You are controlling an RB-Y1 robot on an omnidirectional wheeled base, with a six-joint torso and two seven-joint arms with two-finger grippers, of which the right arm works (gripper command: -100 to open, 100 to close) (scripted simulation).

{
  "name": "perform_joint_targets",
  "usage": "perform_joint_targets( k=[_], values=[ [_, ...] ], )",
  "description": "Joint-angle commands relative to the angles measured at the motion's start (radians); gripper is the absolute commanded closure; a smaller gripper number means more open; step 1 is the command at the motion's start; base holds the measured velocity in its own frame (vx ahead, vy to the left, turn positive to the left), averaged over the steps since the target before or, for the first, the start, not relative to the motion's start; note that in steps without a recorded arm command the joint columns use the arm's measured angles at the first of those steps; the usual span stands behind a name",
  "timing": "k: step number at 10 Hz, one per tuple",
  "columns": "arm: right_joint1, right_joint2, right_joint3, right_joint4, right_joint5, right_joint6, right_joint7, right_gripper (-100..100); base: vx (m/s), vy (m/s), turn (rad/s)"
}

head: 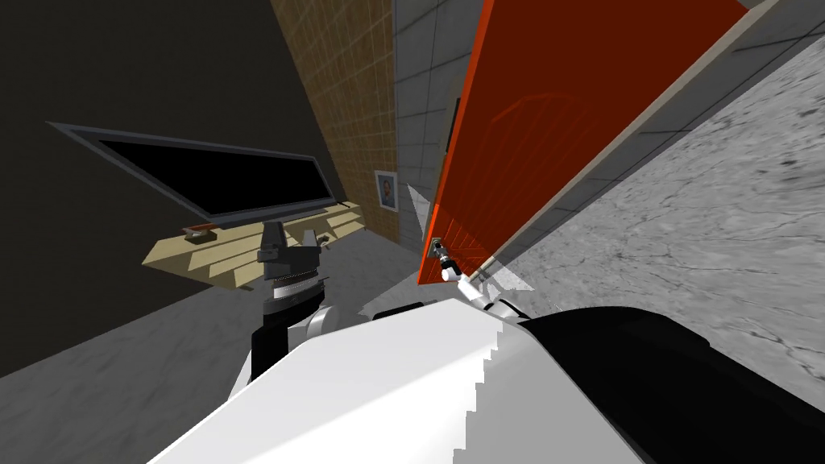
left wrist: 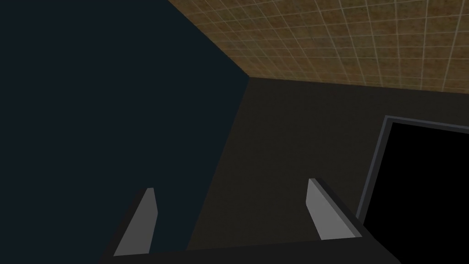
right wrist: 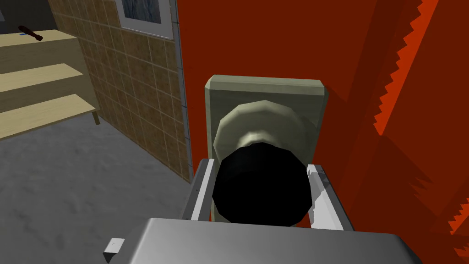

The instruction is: Pull the door open

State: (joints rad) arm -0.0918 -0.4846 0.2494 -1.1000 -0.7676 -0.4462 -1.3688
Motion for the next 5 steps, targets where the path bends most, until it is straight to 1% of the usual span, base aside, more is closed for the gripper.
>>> perform_joint_targets(
  k=[1,3,4,5],
  values=[
    [0.009,-0.013,0.019,-0.021,0.002,-0.004,-0.016,100,-0.217,-0.1,0.089],
    [0.016,-0.029,0.039,-0.033,0.004,-0.009,-0.033,100,-0.193,-0.082,0.086],
    [0.015,-0.022,0.033,-0.027,0.004,-0.003,-0.025,100,-0.083,-0.03,0.028],
    [0.034,-0.05,0.061,-0.045,0.01,-0.02,-0.051,100,-0.054,-0.015,-0.013]
  ],
)
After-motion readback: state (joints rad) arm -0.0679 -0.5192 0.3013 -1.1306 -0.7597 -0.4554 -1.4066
